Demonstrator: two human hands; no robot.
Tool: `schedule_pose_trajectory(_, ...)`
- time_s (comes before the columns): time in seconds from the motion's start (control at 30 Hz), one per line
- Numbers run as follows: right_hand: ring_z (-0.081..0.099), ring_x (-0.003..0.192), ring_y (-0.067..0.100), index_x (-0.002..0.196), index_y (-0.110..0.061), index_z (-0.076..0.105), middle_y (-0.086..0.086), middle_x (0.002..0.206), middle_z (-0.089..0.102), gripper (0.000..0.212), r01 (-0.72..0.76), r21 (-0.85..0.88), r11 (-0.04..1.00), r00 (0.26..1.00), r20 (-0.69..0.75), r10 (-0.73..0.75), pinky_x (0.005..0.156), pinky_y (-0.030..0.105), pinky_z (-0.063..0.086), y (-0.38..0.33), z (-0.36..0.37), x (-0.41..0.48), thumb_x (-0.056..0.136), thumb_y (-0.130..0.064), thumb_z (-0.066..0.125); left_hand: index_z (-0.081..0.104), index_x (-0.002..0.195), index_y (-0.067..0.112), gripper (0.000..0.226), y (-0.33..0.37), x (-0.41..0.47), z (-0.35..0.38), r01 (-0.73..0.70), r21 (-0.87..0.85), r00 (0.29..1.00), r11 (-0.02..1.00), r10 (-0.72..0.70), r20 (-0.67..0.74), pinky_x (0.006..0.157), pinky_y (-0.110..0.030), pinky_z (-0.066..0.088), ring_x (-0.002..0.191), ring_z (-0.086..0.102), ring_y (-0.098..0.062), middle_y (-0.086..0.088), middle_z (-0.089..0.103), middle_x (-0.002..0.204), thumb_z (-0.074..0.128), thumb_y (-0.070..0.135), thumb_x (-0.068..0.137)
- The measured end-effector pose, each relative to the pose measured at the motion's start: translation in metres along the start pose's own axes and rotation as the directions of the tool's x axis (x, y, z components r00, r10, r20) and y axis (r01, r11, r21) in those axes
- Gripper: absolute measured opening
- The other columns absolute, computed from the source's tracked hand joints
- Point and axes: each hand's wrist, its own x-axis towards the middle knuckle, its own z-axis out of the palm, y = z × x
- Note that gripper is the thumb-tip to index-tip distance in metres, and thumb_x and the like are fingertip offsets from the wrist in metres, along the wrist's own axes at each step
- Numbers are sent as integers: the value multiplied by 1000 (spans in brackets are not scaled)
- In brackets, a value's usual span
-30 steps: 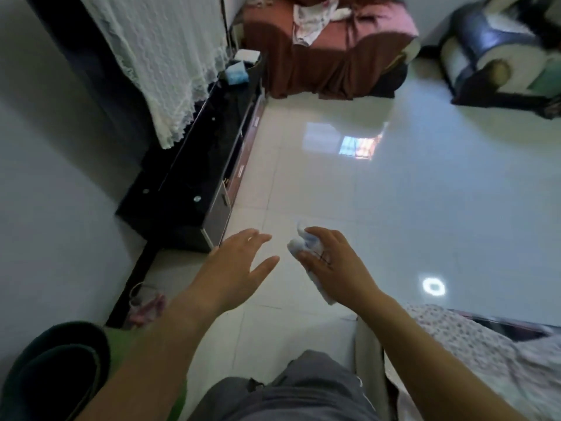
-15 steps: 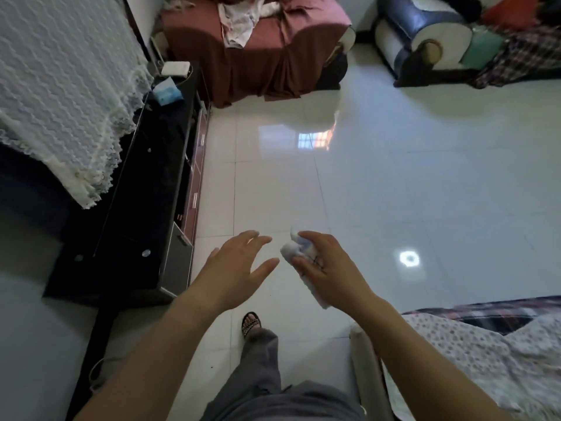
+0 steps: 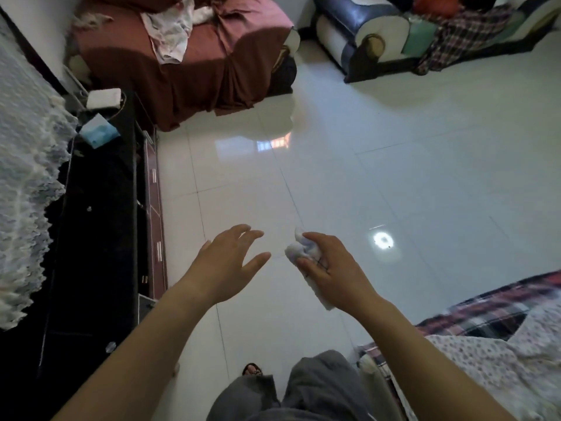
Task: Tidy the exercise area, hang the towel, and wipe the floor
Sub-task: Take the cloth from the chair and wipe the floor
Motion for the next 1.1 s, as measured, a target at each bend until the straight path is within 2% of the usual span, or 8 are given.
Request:
schedule_pose_trajectory(0.1, 49, 93, 2, 124, -23, 50, -3, 120, 54, 39, -35, 15, 999, 999, -38, 35, 73, 8, 36, 11, -21, 27, 90, -42, 53, 28, 142, 36, 56, 15, 46, -8, -36, 19, 999, 999, 35, 35, 112, -47, 28, 141, 24, -16, 7, 23, 155, 33, 58, 92)
schedule_pose_trajectory(0.2, 57, 91, 13, 116, -18, 54, -3, 103, 57, 33, -98, 35, 995, 993, -68, 100, 72, 20, 43, 29, -45, 57, 91, -40, 54, 29, 142, 36, 54, 37, 94, -11, -70, 34, 996, 997, 68, 49, 112, -46, 29, 140, 25, -15, 7, 25, 154, 34, 57, 92)
schedule_pose_trajectory(0.3, 51, 87, 7, 118, -22, 53, -10, 100, 50, 35, -130, 39, 991, 988, -74, 132, 69, 11, 38, 57, -72, 94, 90, -43, 54, 30, 141, 36, 54, 63, 148, -14, -92, 52, 994, 994, 88, 71, 112, -45, 29, 139, 26, -15, 8, 25, 153, 34, 57, 92)
schedule_pose_trajectory(0.5, 54, 88, 10, 115, -21, 54, -6, 97, 53, 29, -167, 60, 984, 982, -81, 171, 74, 25, 45, 119, -146, 165, 91, -38, 53, 30, 142, 35, 54, 133, 260, -19, -122, 78, 985, 989, 110, 136, 113, -45, 28, 139, 27, -16, 7, 26, 154, 34, 56, 92)
schedule_pose_trajectory(0.63, 51, 90, 8, 120, -23, 51, -1, 113, 55, 33, -217, 73, 973, 971, -89, 223, 72, 18, 42, 167, -187, 208, 91, -39, 52, 30, 142, 35, 54, 176, 327, -20, -179, 98, 972, 979, 161, 170, 112, -46, 29, 140, 26, -16, 7, 26, 153, 34, 57, 93)
schedule_pose_trajectory(0.73, 50, 106, 11, 130, -32, 43, -2, 127, 47, 42, -293, 100, 951, 951, -75, 301, 82, 21, 39, 202, -202, 237, 90, -45, 51, 30, 142, 35, 54, 192, 372, -22, -223, 119, 958, 968, 195, 209, 111, -46, 30, 139, 27, -16, 6, 27, 153, 33, 57, 93)
schedule_pose_trajectory(0.9, 46, 106, 6, 133, -33, 38, -4, 133, 44, 46, -382, 140, 913, 915, -82, 395, 88, 22, 37, 249, -210, 285, 91, -46, 50, 29, 142, 34, 55, 208, 455, -23, -303, 154, 923, 940, 249, 295, 111, -46, 28, 139, 27, -17, 6, 26, 153, 34, 57, 92)
schedule_pose_trajectory(1.1, 46, 120, 12, 135, -33, 38, -8, 137, 43, 47, -485, 228, 845, 845, -126, 519, 93, 24, 36, 309, -215, 350, 91, -47, 47, 30, 142, 33, 56, 225, 573, -16, -443, 215, 854, 870, 337, 396, 111, -48, 29, 139, 29, -18, 5, 27, 153, 33, 58, 92)
